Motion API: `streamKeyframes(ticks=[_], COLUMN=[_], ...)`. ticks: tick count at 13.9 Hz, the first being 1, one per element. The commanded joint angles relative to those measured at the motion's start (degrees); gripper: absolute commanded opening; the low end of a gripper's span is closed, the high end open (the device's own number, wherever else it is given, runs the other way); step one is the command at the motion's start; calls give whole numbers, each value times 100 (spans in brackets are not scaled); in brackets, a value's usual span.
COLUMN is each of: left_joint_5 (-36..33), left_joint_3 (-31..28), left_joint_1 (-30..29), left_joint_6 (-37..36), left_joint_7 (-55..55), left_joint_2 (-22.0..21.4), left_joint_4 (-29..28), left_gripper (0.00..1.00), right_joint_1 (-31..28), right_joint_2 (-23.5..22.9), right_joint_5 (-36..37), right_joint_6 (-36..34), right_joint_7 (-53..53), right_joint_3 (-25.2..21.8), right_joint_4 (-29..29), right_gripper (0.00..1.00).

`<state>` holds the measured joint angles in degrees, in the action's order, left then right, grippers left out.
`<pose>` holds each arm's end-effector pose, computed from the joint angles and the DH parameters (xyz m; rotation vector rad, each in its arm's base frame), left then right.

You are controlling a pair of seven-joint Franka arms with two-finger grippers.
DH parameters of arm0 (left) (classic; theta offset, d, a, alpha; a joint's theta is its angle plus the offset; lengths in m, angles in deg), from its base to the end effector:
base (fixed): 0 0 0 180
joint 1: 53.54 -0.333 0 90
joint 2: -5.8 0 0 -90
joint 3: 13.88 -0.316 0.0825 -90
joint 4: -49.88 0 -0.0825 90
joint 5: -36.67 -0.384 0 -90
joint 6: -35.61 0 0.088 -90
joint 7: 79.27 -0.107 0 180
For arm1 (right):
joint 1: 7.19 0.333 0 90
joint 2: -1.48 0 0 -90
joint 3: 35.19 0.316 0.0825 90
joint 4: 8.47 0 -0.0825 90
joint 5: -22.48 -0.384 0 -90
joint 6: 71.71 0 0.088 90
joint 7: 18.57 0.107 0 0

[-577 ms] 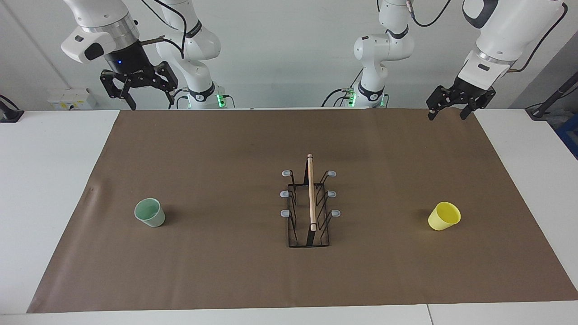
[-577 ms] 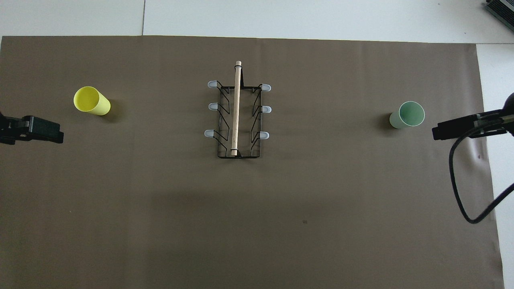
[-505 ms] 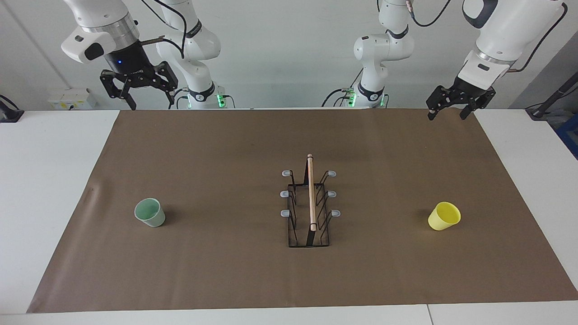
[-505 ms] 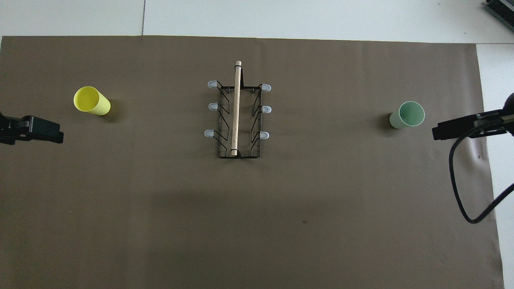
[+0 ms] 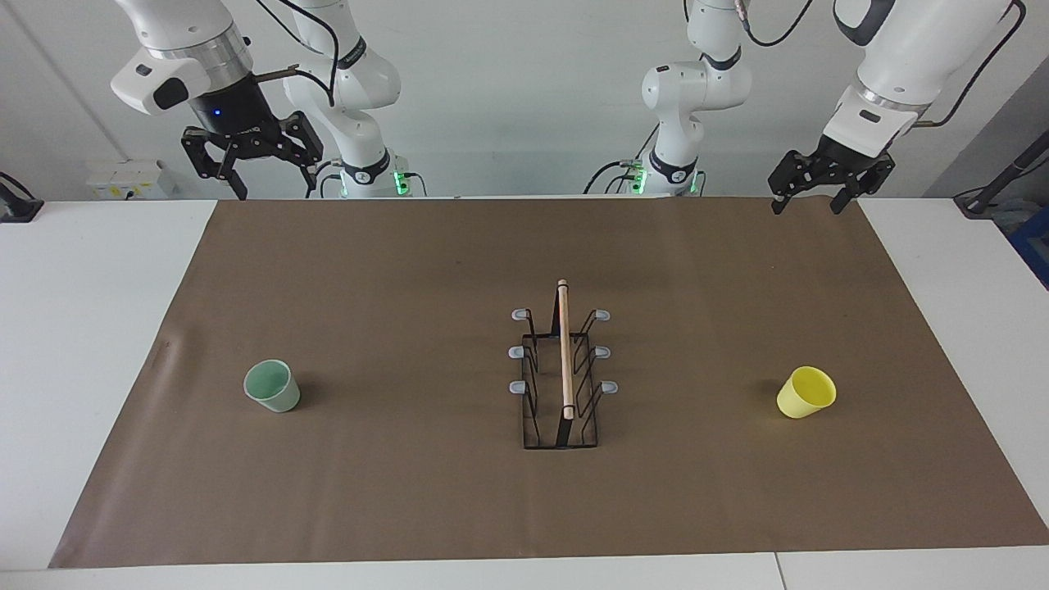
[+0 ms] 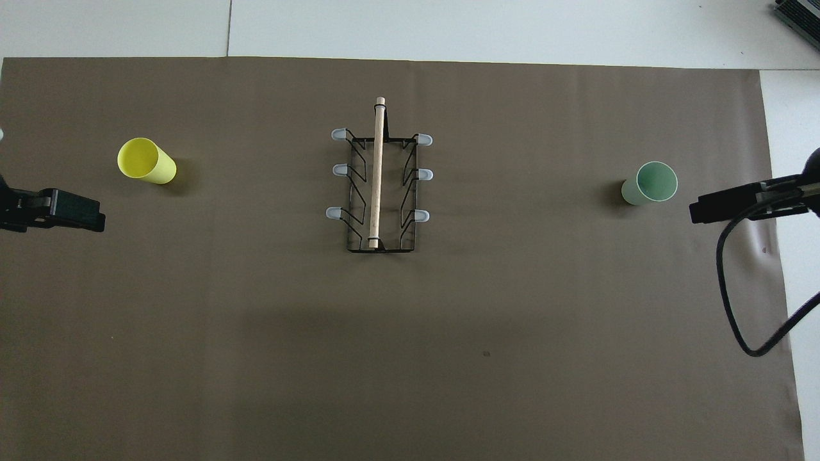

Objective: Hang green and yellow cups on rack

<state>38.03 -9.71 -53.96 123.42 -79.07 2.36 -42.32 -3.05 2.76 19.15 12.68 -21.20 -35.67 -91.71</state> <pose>0.5304 -0.0386 0.6357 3.1212 -0.0976 -0.0272 0.5350 0.0409 0.6832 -3.0774 -0.1798 -0.0646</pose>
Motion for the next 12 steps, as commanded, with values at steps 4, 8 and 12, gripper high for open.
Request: streamKeyframes(ticks=[4, 8, 12], left_joint_5=[-30, -30, -30], left_joint_3=[14, 14, 14], left_joint_1=[94, 174, 182], left_joint_6=[-168, -124, -71], left_joint_7=[-64, -99, -100], left_joint_2=[-140, -183, -201], left_joint_4=[-122, -210, -272], left_gripper=[100, 100, 100], right_joint_1=[-53, -53, -53], right_joint_2=[92, 92, 92], right_joint_5=[-19, -19, -19], right_joint_6=[-62, -62, -62], right_joint_7=[-80, -80, -80], right_joint_3=[4, 4, 4], right_joint_4=[-78, -78, -78], right_gripper=[100, 100, 100])
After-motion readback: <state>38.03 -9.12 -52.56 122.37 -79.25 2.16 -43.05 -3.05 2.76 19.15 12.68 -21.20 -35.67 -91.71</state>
